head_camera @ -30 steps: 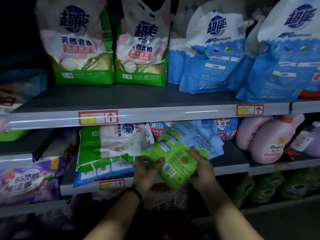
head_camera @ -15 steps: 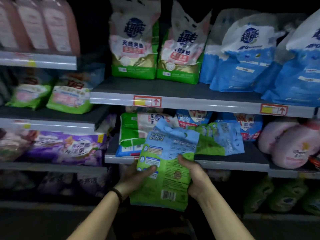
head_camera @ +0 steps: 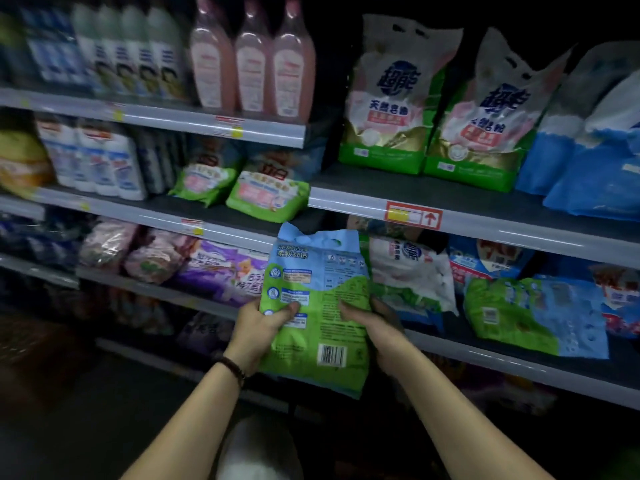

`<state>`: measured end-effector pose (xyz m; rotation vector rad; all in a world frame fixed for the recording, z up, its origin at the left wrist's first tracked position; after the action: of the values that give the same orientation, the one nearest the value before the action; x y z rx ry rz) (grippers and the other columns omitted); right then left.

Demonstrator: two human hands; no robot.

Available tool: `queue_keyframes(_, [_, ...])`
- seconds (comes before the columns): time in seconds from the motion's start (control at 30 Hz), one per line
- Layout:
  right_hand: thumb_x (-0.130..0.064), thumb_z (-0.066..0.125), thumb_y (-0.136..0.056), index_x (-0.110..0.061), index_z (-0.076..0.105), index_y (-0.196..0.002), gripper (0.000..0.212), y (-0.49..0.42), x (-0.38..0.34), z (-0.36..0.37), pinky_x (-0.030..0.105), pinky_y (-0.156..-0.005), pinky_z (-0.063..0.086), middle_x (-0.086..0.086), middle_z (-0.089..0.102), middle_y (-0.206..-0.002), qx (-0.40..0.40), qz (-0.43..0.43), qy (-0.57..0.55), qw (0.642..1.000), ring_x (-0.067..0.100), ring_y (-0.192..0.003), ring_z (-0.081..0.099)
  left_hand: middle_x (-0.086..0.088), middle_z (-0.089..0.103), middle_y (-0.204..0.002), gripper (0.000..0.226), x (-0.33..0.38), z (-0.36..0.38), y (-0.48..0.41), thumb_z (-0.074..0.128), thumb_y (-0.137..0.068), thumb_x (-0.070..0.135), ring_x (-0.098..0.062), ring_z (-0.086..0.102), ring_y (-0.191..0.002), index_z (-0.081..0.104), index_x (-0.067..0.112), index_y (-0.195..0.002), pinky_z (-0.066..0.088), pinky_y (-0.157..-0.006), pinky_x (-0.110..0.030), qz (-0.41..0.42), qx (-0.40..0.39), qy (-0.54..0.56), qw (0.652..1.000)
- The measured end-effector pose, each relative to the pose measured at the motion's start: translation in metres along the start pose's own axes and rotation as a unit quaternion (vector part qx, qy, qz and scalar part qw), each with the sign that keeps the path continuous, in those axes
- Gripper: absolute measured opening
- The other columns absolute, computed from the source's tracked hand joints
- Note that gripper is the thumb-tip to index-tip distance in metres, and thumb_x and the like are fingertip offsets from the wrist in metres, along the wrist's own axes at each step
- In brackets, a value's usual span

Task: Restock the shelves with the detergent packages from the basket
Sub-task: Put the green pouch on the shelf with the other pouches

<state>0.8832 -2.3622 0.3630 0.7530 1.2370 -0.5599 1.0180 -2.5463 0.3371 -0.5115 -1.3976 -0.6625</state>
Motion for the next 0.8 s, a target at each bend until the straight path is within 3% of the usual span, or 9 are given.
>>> queue_keyframes(0.1, [-0.020, 0.090, -0.082, -0.035, 0.065, -0.131, 0.057, -0.015, 0.007, 0.034, 0.048, -0.093, 0.062, -0.001, 0.081, -0.117, -0.045, 0.005, -0.002, 0.999, 0.024, -0.104, 0.079, -0.017, 0.081, -0.098, 0.019, 0.010, -0.036, -0.006, 0.082, -0.085, 0.004, -0.038, 0.078, -0.094, 0.078, -0.001, -0.104, 0.063, -0.087, -0.051, 0.006, 0.020, 0.004, 1.000])
queue_keyframes(0.2, [-0.025, 0.092, -0.079, -0.025, 0.067, -0.134, 0.060, -0.038, 0.015, 0.071, 0.059, -0.102, 0.056, 0.008, 0.079, -0.122, -0.088, 0.042, -0.025, 0.995, 0.034, -0.110, 0.077, -0.019, 0.080, -0.101, 0.021, 0.019, -0.070, -0.017, 0.079, -0.087, 0.003, -0.039, 0.077, -0.094, 0.077, -0.003, -0.106, 0.065, -0.083, -0.048, 0.011, 0.022, 0.012, 1.000])
queue_keyframes(0.37, [-0.005, 0.084, -0.083, -0.014, 0.075, -0.121, 0.040, -0.075, 0.012, 0.135, 0.067, -0.097, 0.057, 0.017, 0.080, -0.111, -0.045, 0.014, -0.065, 0.997, 0.042, -0.101, 0.078, -0.017, 0.081, -0.101, 0.030, 0.040, -0.122, -0.051, 0.088, -0.078, 0.018, -0.035, 0.079, -0.093, 0.080, 0.005, -0.103, 0.063, -0.087, -0.048, 0.031, 0.044, -0.002, 0.999])
queue_keyframes(0.53, [-0.003, 0.078, -0.089, -0.012, 0.075, -0.120, 0.032, -0.122, 0.002, 0.193, 0.072, -0.094, 0.055, 0.021, 0.079, -0.114, -0.052, -0.014, -0.109, 0.993, 0.045, -0.103, 0.076, -0.012, 0.082, -0.099, 0.021, 0.072, -0.164, -0.098, 0.086, -0.083, 0.013, -0.033, 0.079, -0.093, 0.079, 0.007, -0.102, 0.064, -0.087, -0.049, 0.055, 0.057, -0.032, 0.996])
queue_keyframes(0.63, [-0.006, 0.079, -0.088, -0.011, 0.076, -0.119, 0.031, -0.157, -0.012, 0.224, 0.074, -0.096, 0.053, 0.021, 0.078, -0.116, -0.047, -0.017, -0.126, 0.991, 0.045, -0.107, 0.075, -0.005, 0.081, -0.104, 0.049, 0.097, -0.184, -0.134, 0.092, -0.078, 0.023, -0.024, 0.078, -0.097, 0.068, 0.009, -0.120, 0.064, -0.080, -0.033, 0.094, 0.088, -0.072, 0.989])
queue_keyframes(0.67, [-0.007, 0.080, -0.088, -0.012, 0.076, -0.119, 0.032, -0.170, -0.017, 0.233, 0.073, -0.097, 0.053, 0.019, 0.079, -0.115, -0.042, -0.016, -0.128, 0.991, 0.045, -0.107, 0.075, -0.002, 0.077, -0.109, 0.064, 0.104, -0.190, -0.146, 0.094, -0.076, 0.033, -0.021, 0.076, -0.099, 0.060, 0.014, -0.128, 0.061, -0.079, -0.028, 0.118, 0.124, -0.122, 0.978])
queue_keyframes(0.7, [-0.009, 0.081, -0.087, -0.015, 0.077, -0.118, 0.032, -0.181, -0.023, 0.242, 0.073, -0.097, 0.053, 0.017, 0.080, -0.114, -0.039, -0.018, -0.126, 0.991, 0.043, -0.107, 0.076, -0.003, 0.072, -0.114, 0.075, 0.108, -0.195, -0.156, 0.093, -0.074, 0.046, -0.022, 0.072, -0.103, 0.054, 0.018, -0.133, 0.058, -0.083, -0.031, 0.154, 0.173, -0.201, 0.952])
queue_keyframes(0.73, [-0.011, 0.082, -0.087, -0.018, 0.078, -0.117, 0.031, -0.193, -0.028, 0.250, 0.071, -0.098, 0.054, 0.013, 0.081, -0.113, -0.034, -0.021, -0.117, 0.992, 0.040, -0.106, 0.076, -0.008, 0.066, -0.118, 0.078, 0.110, -0.199, -0.165, 0.088, -0.074, 0.054, -0.029, 0.066, -0.107, 0.052, 0.020, -0.134, 0.055, -0.089, -0.039, 0.195, 0.220, -0.293, 0.910])
queue_keyframes(0.8, [-0.014, 0.084, -0.086, -0.023, 0.079, -0.111, 0.027, -0.212, -0.039, 0.268, 0.068, -0.100, 0.055, 0.007, 0.082, -0.110, -0.027, -0.028, -0.112, 0.993, 0.036, -0.106, 0.077, -0.017, 0.059, -0.121, 0.063, 0.110, -0.200, -0.177, 0.079, -0.082, 0.048, -0.041, 0.055, -0.111, 0.056, 0.021, -0.134, 0.045, -0.096, -0.048, 0.274, 0.283, -0.409, 0.823])
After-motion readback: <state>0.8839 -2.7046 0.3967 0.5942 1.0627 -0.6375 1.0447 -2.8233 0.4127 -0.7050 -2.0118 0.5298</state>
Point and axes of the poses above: each hand's wrist, its own y-axis away from the middle knuckle, its own z-axis out of the palm, x = y × z, the point moved 1 cm from there along -y, towards the middle knuckle
